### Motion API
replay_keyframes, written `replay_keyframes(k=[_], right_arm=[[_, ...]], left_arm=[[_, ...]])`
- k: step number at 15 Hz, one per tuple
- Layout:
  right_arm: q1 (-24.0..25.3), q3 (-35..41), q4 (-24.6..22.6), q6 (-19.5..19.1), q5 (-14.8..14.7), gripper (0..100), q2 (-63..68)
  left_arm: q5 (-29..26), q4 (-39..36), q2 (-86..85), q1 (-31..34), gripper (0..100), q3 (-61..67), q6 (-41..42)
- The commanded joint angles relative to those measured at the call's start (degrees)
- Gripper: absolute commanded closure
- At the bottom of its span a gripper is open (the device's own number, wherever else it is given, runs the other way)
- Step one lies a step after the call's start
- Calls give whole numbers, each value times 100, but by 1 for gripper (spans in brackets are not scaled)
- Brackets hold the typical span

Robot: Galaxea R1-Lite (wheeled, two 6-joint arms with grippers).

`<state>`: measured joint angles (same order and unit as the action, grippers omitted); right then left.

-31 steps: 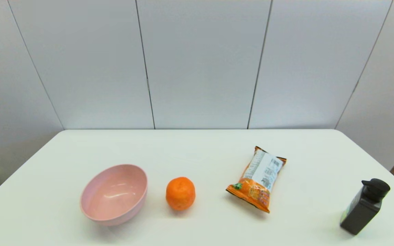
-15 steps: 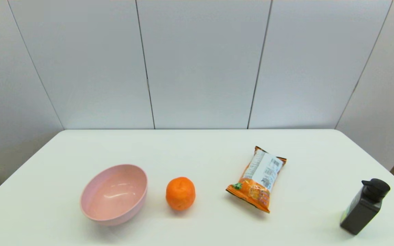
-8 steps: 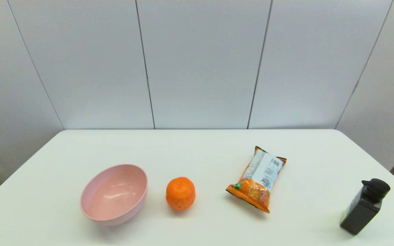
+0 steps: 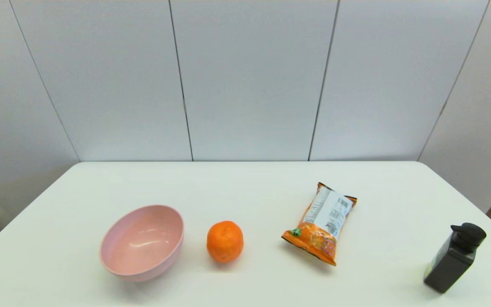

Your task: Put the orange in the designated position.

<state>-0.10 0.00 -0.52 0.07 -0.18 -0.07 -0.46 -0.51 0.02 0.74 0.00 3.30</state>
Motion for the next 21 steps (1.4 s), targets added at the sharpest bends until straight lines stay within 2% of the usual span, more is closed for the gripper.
replay_keyframes(k=[1,7,21], right_arm=[[1,9,0,1,1,0,7],[1,9,0,1,1,0,7],[1,9,0,1,-8,0,7]], left_arm=[[-15,60,-2,5,0,0,-67],[2,42,-2,5,0,0,-392],[2,42,-2,5,0,0,-392]])
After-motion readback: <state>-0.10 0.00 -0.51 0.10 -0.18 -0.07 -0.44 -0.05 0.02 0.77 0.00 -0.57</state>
